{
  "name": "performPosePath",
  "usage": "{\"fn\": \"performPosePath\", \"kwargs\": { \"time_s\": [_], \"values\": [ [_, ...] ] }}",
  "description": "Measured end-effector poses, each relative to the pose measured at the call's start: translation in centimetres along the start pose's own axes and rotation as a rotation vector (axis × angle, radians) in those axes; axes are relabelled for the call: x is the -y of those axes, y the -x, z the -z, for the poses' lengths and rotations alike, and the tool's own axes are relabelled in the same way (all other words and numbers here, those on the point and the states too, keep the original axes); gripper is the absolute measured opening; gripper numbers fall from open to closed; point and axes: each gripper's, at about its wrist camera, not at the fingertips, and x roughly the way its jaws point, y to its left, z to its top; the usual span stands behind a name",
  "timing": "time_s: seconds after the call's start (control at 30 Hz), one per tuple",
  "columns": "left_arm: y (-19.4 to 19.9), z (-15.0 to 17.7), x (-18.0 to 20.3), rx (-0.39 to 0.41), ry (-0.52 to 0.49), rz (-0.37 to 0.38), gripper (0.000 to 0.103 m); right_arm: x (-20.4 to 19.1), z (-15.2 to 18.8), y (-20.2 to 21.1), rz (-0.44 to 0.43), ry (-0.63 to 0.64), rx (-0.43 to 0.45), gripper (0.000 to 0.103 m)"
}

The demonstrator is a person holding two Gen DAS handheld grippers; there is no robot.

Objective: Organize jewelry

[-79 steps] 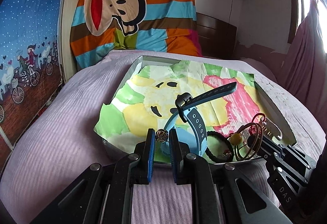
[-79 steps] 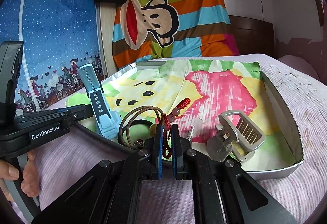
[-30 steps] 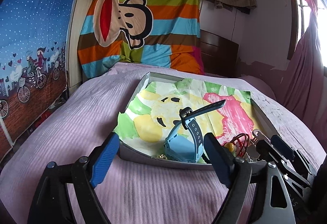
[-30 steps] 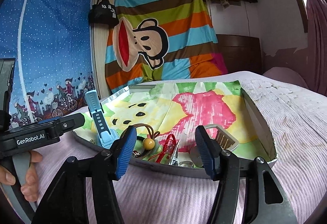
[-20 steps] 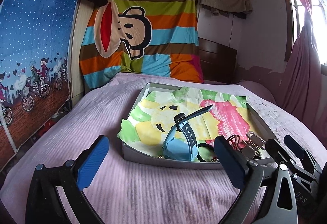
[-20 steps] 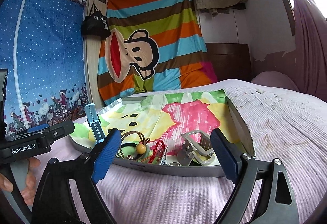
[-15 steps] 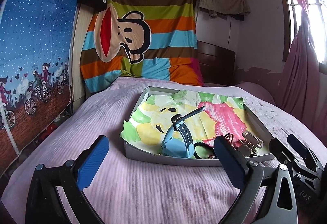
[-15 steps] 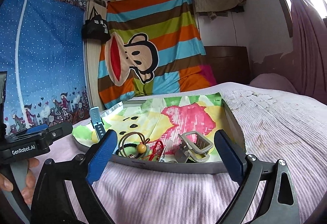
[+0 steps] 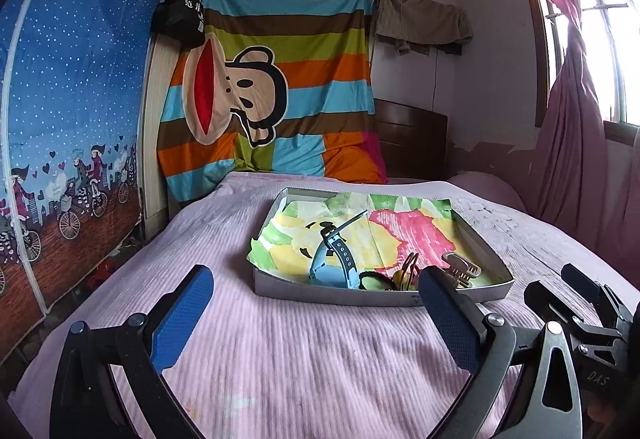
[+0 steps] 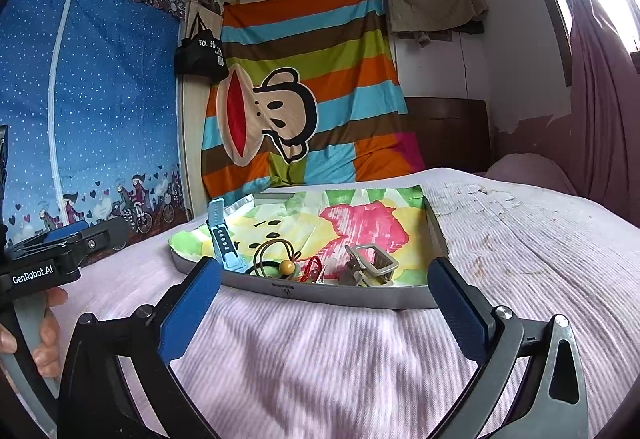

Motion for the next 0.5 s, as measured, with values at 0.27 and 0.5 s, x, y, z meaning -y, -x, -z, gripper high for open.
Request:
{"fn": "performPosePath", "kwargs": {
  "time_s": [0.27,0.5],
  "values": [
    [2.6,0.9,0.6,-0.002,-0.042,-0.005,0.103,0.6,0.2,2.6,-0.009,-0.007,-0.016,0.102],
    [4.6,2.1,0.5,-0.013,-0.043,-0.007,0.103,0.9,0.9,4.1,-0.013,-0.024,-0.031,0.102]
  ]
}}
